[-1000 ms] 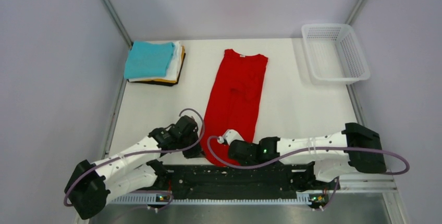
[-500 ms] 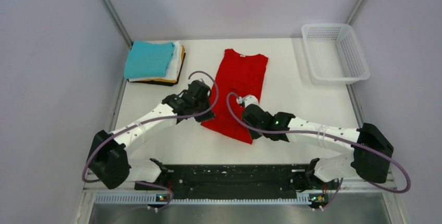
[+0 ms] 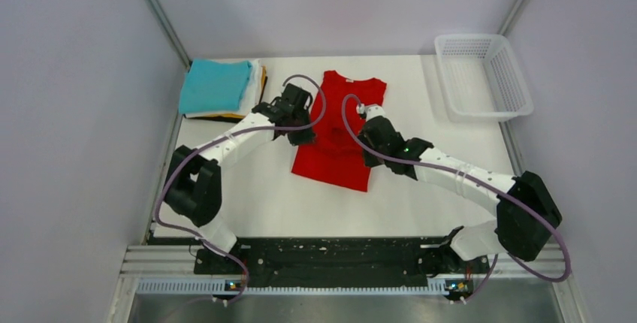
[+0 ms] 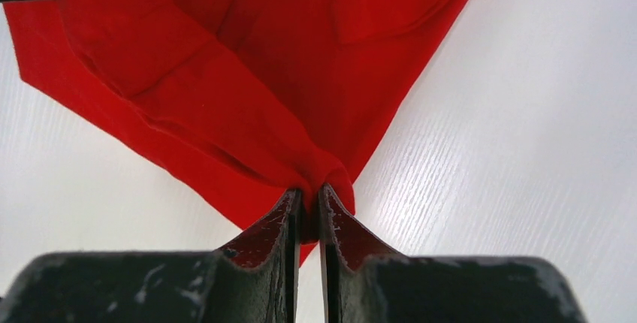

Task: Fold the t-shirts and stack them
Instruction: Fold the folded rectangular tshirt in 1/3 of the way, then grab one side of the 2/3 rectangular tshirt with both arms, then fold the long partially folded tshirt into a neat square, then put the neatly folded tshirt into the corner of the board with the left arm

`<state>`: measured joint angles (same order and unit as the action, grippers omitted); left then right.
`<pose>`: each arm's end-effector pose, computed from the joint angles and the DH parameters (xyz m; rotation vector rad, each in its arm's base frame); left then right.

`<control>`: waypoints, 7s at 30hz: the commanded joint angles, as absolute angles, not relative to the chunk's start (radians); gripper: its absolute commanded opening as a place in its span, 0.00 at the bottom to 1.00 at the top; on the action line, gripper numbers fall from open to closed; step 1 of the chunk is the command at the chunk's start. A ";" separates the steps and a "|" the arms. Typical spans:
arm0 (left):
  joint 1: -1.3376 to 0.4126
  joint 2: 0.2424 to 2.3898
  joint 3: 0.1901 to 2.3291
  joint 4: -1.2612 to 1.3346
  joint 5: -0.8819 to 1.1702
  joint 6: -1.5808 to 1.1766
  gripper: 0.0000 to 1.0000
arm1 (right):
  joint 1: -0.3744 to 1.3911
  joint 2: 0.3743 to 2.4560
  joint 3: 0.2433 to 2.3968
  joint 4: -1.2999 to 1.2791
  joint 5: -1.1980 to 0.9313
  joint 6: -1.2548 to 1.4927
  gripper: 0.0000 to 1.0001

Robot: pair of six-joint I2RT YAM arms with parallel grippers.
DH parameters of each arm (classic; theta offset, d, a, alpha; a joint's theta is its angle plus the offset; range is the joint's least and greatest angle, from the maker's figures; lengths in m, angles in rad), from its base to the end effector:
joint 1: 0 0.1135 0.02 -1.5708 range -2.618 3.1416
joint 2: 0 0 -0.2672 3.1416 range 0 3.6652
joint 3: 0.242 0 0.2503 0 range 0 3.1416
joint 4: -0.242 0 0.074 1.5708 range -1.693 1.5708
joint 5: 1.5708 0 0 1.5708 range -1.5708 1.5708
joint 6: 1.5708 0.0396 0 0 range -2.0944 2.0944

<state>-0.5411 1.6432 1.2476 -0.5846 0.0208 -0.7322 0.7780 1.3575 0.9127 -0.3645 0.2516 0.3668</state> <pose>0.2995 -0.1810 0.2474 -0.2430 2.6234 -0.4985 0.2107 0.1938 0.2429 -0.3648 2.3344 0.2608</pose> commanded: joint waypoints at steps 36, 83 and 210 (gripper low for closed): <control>-0.401 1.849 1.589 -0.628 0.053 -0.627 0.99 | 0.593 1.622 1.161 -0.293 0.363 0.326 0.99; -0.374 1.493 0.692 -0.284 0.114 -0.943 0.00 | 0.755 1.276 0.647 -0.238 0.028 0.466 0.86; -0.374 1.974 1.513 -0.595 0.307 -0.306 0.99 | 0.183 1.219 0.839 -0.322 -0.333 0.375 0.99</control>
